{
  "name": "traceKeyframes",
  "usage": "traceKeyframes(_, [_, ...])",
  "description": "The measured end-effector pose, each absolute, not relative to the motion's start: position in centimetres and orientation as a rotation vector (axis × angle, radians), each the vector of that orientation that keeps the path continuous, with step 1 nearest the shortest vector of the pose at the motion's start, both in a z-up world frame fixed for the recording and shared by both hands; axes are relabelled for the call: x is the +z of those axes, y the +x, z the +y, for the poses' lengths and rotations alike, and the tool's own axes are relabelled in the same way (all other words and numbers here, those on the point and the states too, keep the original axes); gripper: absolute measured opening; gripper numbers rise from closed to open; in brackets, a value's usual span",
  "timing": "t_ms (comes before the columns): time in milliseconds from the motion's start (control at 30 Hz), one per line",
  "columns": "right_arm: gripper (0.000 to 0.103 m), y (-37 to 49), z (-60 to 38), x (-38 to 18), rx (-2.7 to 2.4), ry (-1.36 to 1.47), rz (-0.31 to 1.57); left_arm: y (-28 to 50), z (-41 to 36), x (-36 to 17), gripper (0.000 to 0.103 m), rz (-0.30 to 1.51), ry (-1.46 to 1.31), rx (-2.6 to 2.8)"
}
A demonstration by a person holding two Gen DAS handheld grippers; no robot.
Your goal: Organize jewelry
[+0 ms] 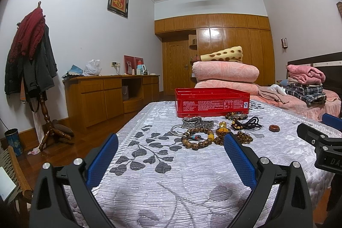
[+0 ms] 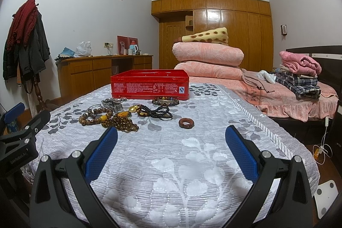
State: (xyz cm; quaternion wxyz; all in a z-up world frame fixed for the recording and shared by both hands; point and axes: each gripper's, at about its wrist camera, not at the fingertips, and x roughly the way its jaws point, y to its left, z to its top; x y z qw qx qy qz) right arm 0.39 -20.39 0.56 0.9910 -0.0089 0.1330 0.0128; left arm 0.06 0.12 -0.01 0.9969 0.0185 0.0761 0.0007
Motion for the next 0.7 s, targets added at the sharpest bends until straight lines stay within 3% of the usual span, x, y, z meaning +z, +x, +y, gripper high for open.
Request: traceKeyframes(700, [0.098, 0.46, -20.38, 0.56, 0.025, -0.017, 0.268, -0.04, 0.31, -0.08, 0.097, 0.154, 0.035, 0.001])
